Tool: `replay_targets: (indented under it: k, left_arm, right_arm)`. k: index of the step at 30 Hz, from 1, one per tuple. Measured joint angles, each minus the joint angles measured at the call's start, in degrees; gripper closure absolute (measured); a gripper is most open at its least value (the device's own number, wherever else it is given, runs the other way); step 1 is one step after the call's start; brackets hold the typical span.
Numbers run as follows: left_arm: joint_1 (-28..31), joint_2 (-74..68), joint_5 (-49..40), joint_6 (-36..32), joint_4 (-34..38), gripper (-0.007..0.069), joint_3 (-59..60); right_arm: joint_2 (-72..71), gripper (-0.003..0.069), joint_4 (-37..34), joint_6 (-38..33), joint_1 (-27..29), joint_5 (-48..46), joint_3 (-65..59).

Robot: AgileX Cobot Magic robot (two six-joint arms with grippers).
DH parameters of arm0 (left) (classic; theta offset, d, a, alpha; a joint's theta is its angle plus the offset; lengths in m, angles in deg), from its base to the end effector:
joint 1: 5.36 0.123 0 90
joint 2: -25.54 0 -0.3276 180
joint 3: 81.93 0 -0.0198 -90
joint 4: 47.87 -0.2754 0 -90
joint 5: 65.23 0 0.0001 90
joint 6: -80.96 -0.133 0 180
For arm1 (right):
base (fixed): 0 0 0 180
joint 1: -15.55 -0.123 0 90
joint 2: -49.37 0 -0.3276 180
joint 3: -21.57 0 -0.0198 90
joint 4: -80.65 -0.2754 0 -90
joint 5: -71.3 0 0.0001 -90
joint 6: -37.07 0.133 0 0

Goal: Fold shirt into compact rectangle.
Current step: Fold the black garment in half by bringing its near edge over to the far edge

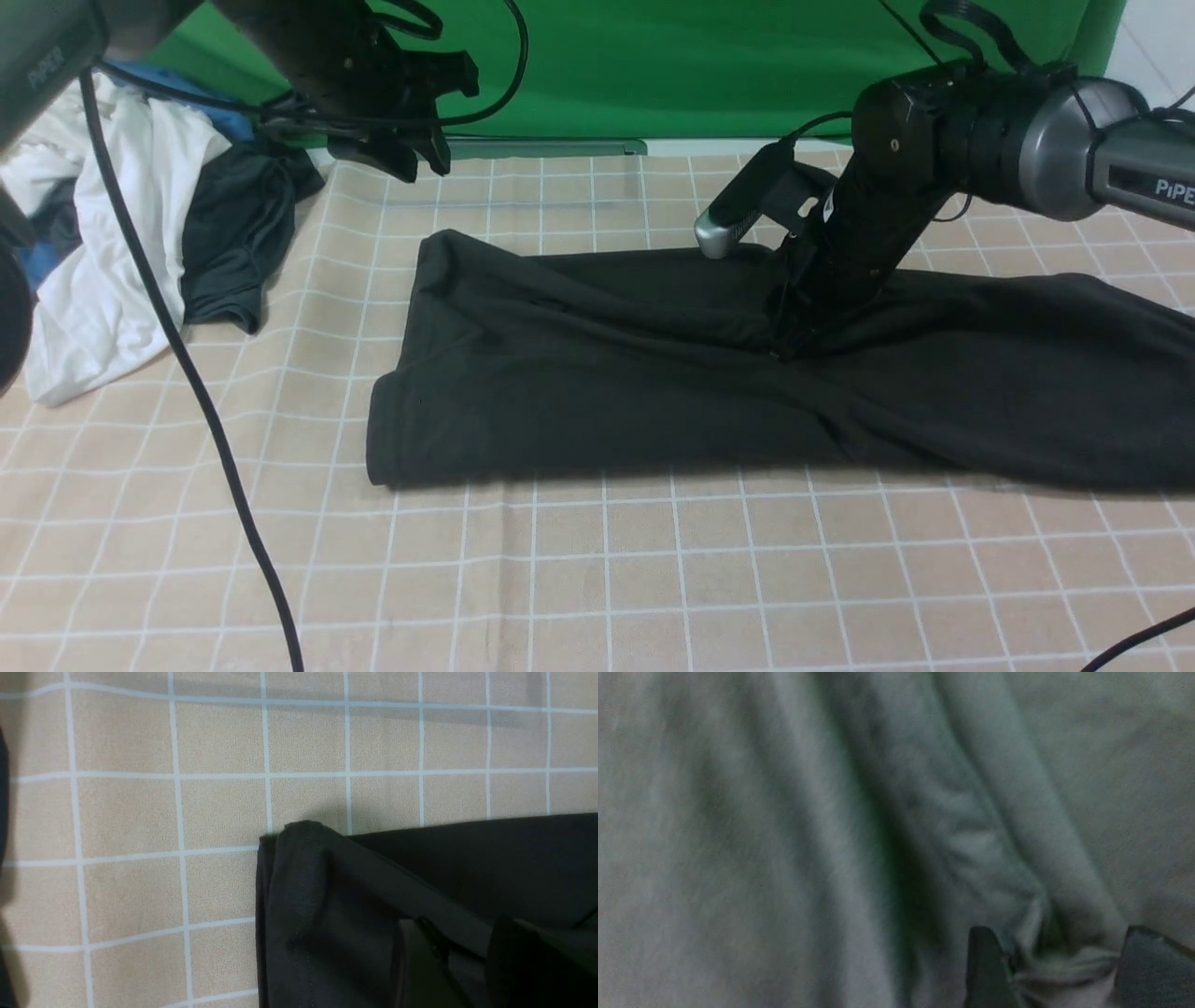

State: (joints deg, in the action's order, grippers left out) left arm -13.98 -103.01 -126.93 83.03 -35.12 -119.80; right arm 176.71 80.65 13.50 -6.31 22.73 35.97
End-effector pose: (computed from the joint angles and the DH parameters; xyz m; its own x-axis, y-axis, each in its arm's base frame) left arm 0.5314 -0.1067 0.2807 -0.8962 -0.0055 -0.4437 0.1113 0.9651 -0.2369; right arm 0.4660 0.1870 0.1682 -0.6579 -0.6948 -0.2907 -0.6932 0.7095 -0.1268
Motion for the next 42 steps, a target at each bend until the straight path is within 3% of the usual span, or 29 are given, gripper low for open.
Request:
replay_targets:
  k: [4,6,11,19,28,32,35,38,40,42]
  left_arm:
    - [0.00,0.00,0.05,0.00,0.05,0.0426,0.00]
    - [0.00,0.00,0.05,0.00,0.05,0.0426,0.00]
    - [0.00,0.00,0.05,0.00,0.01,0.0426,0.00]
    - [0.00,0.00,0.05,0.00,0.01,0.0426,0.00]
    - [0.00,0.00,0.79,0.00,-0.11,0.0426,0.00]
    - [0.00,0.00,0.46,0.00,-0.73,0.0426,0.00]
    - [0.00,0.00,-3.03,0.19,-1.90,0.0425,0.00]
    - [0.00,0.75,-7.00,3.61,-4.53,0.0423,0.06]
    - [0.00,1.62,-7.55,4.89,-5.38,0.0421,0.40]
    - [0.00,3.79,-7.61,7.29,-5.88,0.0419,1.47]
  right_arm:
    - [0.94,0.0368,0.00,0.45,0.00,-0.14,0.00]
    - [2.27,0.0461,0.00,0.61,0.00,-0.55,0.00]
    - [2.40,0.0599,0.35,0.63,0.00,0.03,0.13]
    - [2.67,0.0620,0.35,2.90,1.92,0.88,3.74]
    - [3.64,0.0620,0.44,3.31,5.02,12.87,5.29]
    - [5.47,0.0578,0.57,3.43,5.08,19.11,5.18]
    - [5.22,0.0438,0.61,3.48,5.08,19.66,5.51]
    - [3.53,0.0246,0.61,3.48,5.08,16.24,6.92]
    - [2.23,0.0200,0.69,3.48,5.08,14.04,8.21]
    - [-0.34,0.0221,1.61,3.48,5.08,9.48,10.39]
